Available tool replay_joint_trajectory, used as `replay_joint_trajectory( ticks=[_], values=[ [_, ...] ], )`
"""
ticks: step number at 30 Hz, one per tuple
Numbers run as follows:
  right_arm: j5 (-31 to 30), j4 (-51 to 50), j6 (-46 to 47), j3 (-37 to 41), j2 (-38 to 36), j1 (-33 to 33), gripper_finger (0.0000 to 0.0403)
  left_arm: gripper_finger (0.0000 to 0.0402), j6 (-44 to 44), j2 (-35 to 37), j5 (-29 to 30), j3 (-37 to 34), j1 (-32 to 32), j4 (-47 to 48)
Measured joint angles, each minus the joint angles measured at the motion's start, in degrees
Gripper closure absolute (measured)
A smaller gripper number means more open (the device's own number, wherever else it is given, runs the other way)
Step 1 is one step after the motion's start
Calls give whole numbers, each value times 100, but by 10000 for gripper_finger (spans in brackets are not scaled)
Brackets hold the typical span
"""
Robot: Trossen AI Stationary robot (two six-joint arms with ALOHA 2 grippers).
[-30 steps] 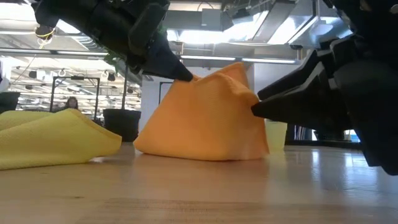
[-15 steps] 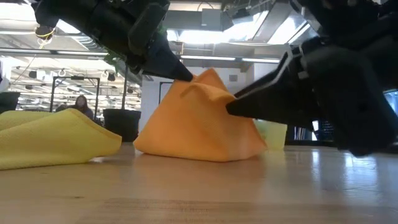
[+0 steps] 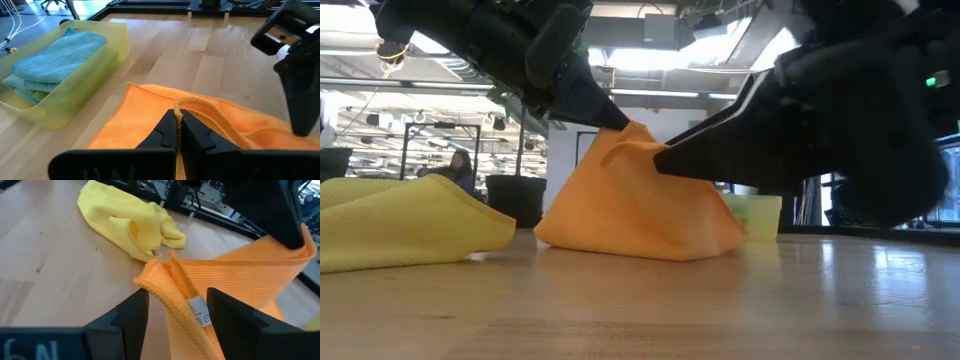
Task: Fold microfiber towels
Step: Fold the orange microfiber towel
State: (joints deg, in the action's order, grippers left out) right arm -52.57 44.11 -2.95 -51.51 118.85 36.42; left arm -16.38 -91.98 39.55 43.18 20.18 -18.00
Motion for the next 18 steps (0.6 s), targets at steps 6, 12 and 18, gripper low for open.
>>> replay_joint_trajectory(
  ticks=[6, 12, 18],
  values=[
    [20, -17, -222, 0, 0, -124, 202, 401, 0, 0, 0, 0, 0, 1],
    [21, -23, -510, -2, 0, -139, 202, 401, 2, 0, 0, 0, 0, 4],
    [153, -23, -505, -4, 0, -168, 202, 401, 2, 0, -1, 0, 0, 4]
  ],
)
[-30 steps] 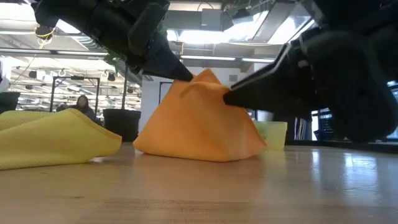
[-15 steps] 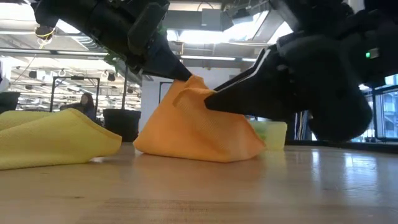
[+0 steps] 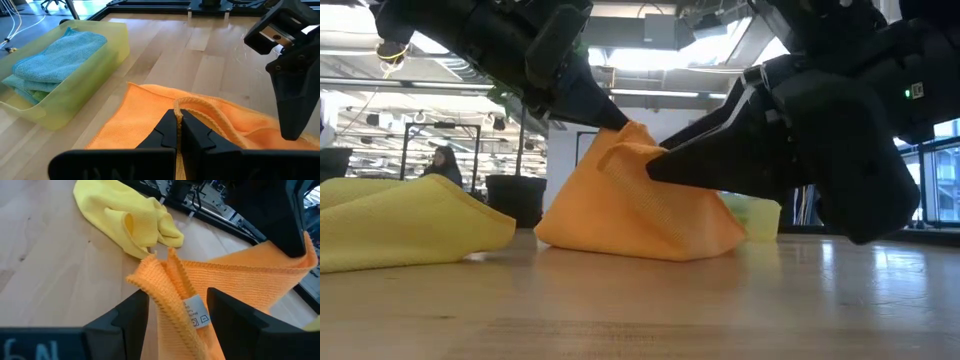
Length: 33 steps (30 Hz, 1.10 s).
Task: Fold microfiber towels
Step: Fold the orange microfiber towel
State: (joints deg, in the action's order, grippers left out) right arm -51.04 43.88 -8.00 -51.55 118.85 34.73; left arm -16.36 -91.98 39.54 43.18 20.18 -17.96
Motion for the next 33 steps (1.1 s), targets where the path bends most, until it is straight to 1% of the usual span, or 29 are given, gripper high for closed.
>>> replay_joint_trajectory(
  ticks=[6, 10, 12, 17, 21, 26, 30, 33],
  values=[
    [180, -19, -139, 0, -51, -44, 202, 401, -7, 0, -113, 0, -2, 0],
    [579, -21, -127, -4, -135, -112, 202, 401, -7, 0, -117, 0, -2, 0],
    [615, -84, -130, -4, -142, -131, 203, 401, -9, 0, -122, 0, -2, 0],
    [799, -329, 37, -4, -149, -196, 223, 401, -9, 0, -133, 0, -2, 1],
    [1064, -434, 190, -4, -151, -275, 235, 401, -7, 0, -133, 0, -2, 2],
    [1063, -483, 141, -2, -151, -301, 252, 401, -4, 0, -134, 0, 7, 2],
    [1024, -481, -120, -2, -151, -282, 284, 401, -4, 0, -134, 0, 7, 16],
    [490, -474, -479, -2, -151, -124, 327, 401, -4, 0, -133, 0, 38, 63]
  ],
)
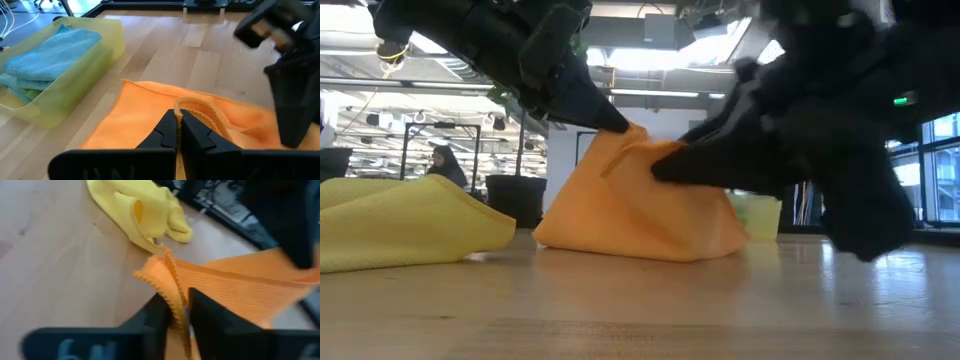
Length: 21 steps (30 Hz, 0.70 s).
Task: Fold microfiber towels
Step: Fold the orange microfiber towel
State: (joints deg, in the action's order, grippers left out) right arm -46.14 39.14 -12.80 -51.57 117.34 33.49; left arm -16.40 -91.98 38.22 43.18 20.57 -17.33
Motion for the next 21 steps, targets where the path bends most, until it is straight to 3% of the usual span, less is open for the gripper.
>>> replay_joint_trajectory(
  ticks=[3, 9, 16, 21],
  values=[
    [-495, -11, -303, 0, 0, 229, 385, 401, 0, 0, 0, 0, 96, 6],
    [-927, -109, -341, 2, -64, 678, 395, 401, 2, 0, 0, -2, 515, 32],
    [-468, -1189, 1060, 2, -285, 1158, 396, 401, 4, 0, -6, -2, 1395, 237],
    [-161, -1765, 2034, 2, -289, 1404, 396, 401, -10, -69, -339, -5, 1925, 214]
  ],
)
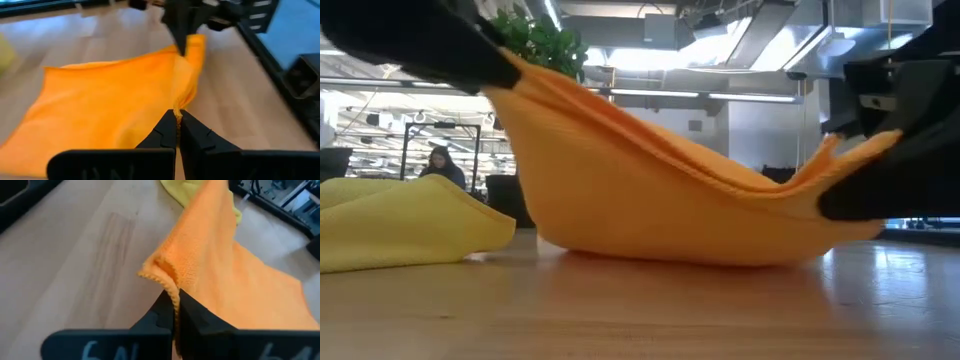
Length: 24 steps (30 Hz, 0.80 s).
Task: Fold microfiber towels
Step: Fold the orange microfiber towel
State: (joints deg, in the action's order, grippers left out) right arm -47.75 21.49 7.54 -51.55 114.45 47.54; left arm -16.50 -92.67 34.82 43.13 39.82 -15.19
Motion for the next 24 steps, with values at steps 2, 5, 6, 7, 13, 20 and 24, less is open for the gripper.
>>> replay_joint_trajectory(
  ticks=[2, 5, 6, 7, 13, 20, 24],
  values=[
    [-28, -39, 186, -2, 0, 78, 396, 401, -83, -65, -13, 5, 124, -12],
    [-169, 179, 123, -2, -36, 214, 397, 401, -110, -196, -444, 7, 207, -85],
    [-201, 232, 100, 0, -108, 251, 397, 401, -104, -252, -614, 8, 232, -81],
    [-239, 287, 103, -1, -197, 270, 397, 401, -98, -310, -713, 8, 241, -88],
    [-722, -597, 598, 2, -679, 266, 397, 401, 233, -354, -471, 5, 10, -85],
    [-1161, -2267, 2555, 156, -971, 172, 397, 401, 720, -233, -488, 5, -753, -80],
    [-1336, -2427, 3241, 488, -1071, 84, 397, 401, 949, -222, -800, 5, -1258, -46]
  ],
)
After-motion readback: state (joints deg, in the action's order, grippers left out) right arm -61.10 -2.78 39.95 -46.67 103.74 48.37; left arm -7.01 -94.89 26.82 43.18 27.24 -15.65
